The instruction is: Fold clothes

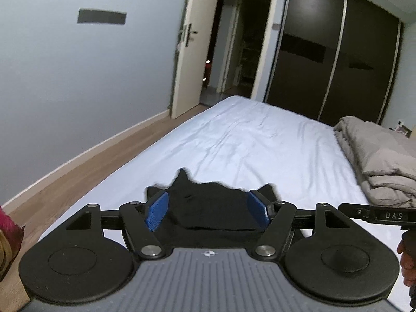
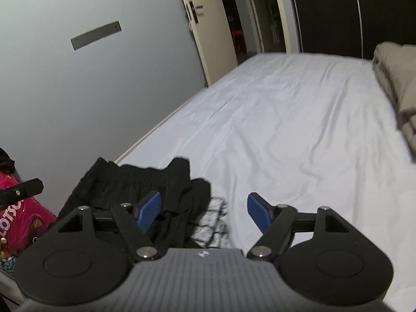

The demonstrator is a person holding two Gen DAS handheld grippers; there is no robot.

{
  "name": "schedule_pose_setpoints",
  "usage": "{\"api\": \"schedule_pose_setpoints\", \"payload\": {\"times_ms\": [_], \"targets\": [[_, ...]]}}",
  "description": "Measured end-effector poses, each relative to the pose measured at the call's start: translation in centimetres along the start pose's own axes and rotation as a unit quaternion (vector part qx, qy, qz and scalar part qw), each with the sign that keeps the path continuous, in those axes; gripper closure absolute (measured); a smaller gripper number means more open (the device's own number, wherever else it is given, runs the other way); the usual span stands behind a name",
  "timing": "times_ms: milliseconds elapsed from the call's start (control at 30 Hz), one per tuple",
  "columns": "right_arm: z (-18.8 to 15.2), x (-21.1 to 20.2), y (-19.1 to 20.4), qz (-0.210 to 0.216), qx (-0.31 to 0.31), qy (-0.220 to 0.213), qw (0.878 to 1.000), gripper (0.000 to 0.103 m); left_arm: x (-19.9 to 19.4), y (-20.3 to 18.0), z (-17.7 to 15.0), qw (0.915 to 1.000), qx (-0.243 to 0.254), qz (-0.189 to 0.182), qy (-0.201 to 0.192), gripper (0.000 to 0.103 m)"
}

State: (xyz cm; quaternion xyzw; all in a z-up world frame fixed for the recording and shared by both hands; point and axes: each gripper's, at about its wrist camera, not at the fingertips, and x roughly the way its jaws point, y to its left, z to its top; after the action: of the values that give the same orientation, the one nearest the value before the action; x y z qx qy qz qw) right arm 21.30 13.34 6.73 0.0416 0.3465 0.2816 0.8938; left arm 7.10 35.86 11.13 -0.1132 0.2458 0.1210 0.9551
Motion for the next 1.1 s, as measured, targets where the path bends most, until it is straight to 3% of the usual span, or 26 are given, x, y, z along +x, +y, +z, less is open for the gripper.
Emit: {"api": "schedule_pose_setpoints", "payload": {"times_ms": [233,500,767,1100], "targets": [[0.1,-8.9,-2.3,-0.032,-0.024,-0.043,0.998,0.019,-4.2,-7.7,1.0,0.998,0.031,-0.047,-0.03,0.028],[-1.6,-18.7,-5.4,-0.082,-0.047,-0.08,0.992,0.013,-7.6,-16.7,-1.1,0.9889,0.091,-0.111,-0.037,0.027],[-9.1,-24.4,-9.6,-0.174,-0.052,-0.089,0.979,0.009,-9.2,-23.0,-6.8,0.9825,0.104,-0.154,-0.013,0.022],[-18.9,-24.7,-15.0,-0.231,0.019,-0.054,0.971,0.009,-7.0,-27.5,-15.9,0.9779,0.167,-0.125,0.012,0.021]]}}
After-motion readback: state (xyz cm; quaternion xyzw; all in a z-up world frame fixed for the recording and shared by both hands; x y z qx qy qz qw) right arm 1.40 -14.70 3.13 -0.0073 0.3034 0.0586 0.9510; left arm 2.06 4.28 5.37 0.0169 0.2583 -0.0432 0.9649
